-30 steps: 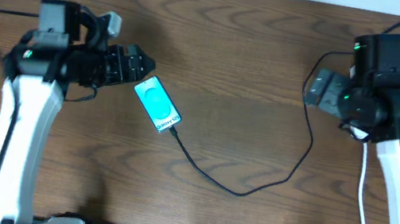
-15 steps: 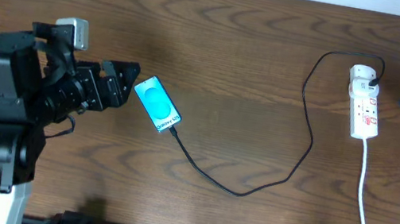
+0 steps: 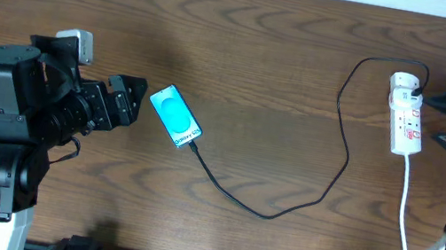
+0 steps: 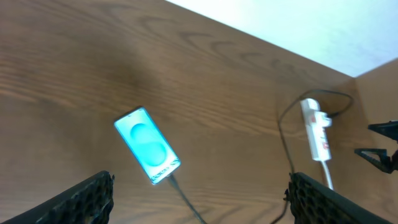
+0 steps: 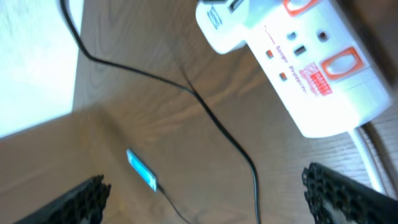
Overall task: Plug charger to phone and switch on socket
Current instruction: 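Bring the right gripper over the orange switch beside the charger plug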
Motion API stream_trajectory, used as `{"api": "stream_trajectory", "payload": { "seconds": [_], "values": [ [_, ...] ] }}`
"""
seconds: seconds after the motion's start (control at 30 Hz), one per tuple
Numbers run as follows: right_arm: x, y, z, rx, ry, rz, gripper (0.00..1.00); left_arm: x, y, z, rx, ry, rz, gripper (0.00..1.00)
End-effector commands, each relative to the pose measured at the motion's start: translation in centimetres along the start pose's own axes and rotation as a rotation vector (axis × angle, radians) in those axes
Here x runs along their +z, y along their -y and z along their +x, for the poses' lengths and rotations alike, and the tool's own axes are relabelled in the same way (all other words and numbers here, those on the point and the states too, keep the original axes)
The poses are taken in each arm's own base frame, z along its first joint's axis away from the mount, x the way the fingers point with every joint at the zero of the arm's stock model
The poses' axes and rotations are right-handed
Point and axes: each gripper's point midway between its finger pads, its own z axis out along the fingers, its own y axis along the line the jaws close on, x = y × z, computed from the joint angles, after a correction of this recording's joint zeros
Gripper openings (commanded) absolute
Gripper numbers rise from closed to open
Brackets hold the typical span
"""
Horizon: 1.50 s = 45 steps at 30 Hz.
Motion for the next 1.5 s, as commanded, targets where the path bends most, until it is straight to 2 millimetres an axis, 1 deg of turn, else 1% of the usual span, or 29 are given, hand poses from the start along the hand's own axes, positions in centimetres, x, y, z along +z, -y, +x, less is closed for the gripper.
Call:
{"api": "stream_trajectory", "payload": {
  "seconds": [0.0, 0.13, 0.27, 0.37, 0.43, 0.53, 0.63, 0.73, 0.87, 0.97, 1.03, 1.07, 1.17, 1.3, 1.47],
  "values": [
    [-0.1, -2.3, -1.7, -0.157, -0.009, -0.059, 0.99, -0.6, -0.9, -0.5, 0.007, 0.028, -0.067, 0.89],
    [-0.2, -0.9, -3.3, -0.189, -0.012, 0.103, 0.99, -0.6, -1.3, -0.6, 0.005, 0.030, -0.093, 0.89],
    [-1.3, -0.8, -5.1, -0.234, 0.035, 0.188, 0.99, -0.5, -1.8, -0.7, 0.002, 0.034, -0.116, 0.89],
    [-1.7, -0.9, -6.5, -0.280, 0.074, 0.211, 0.99, -0.3, -2.0, -0.7, 0.000, 0.030, -0.126, 0.90],
    [-1.5, -0.6, -7.5, -0.300, 0.097, 0.217, 0.99, -0.1, -2.1, -0.7, -0.002, 0.023, -0.128, 0.90],
    [-0.6, 0.0, -8.0, -0.298, 0.092, 0.216, 0.99, 0.2, -2.2, -0.7, -0.006, 0.014, -0.130, 0.89],
    [0.8, 0.9, -8.3, -0.285, 0.069, 0.196, 0.99, 0.5, -2.4, -0.7, -0.009, 0.007, -0.132, 0.90],
    [2.7, 1.2, -8.5, -0.285, 0.035, 0.132, 0.99, 0.6, -2.5, -0.6, -0.011, 0.001, -0.134, 0.90],
    [4.7, 2.0, -8.5, -0.274, 0.004, 0.111, 0.99, 0.7, -2.5, -0.6, -0.012, -0.001, -0.135, 0.90],
    [5.7, 1.9, -8.3, -0.297, -0.019, 0.106, 0.99, 0.7, -2.5, -0.6, -0.011, 0.000, -0.134, 0.89],
    [6.4, 1.6, -8.1, -0.310, -0.031, 0.105, 0.99, 0.7, -2.5, -0.7, -0.010, 0.003, -0.133, 0.89],
    [7.2, 1.1, -7.9, -0.324, -0.040, 0.101, 0.99, 0.7, -2.4, -0.8, -0.009, 0.006, -0.133, 0.89],
    [8.2, 0.4, -7.6, -0.345, -0.054, 0.100, 0.99, 0.8, -2.5, -0.8, -0.009, 0.006, -0.133, 0.90],
    [9.0, -0.4, -7.5, -0.359, -0.055, 0.102, 0.99, 1.0, -2.6, -0.8, -0.012, -0.003, -0.135, 0.89],
    [9.1, -0.4, -7.7, -0.363, -0.051, 0.107, 0.99, 1.4, -2.8, -0.7, -0.018, -0.017, -0.139, 0.90]
  ]
}}
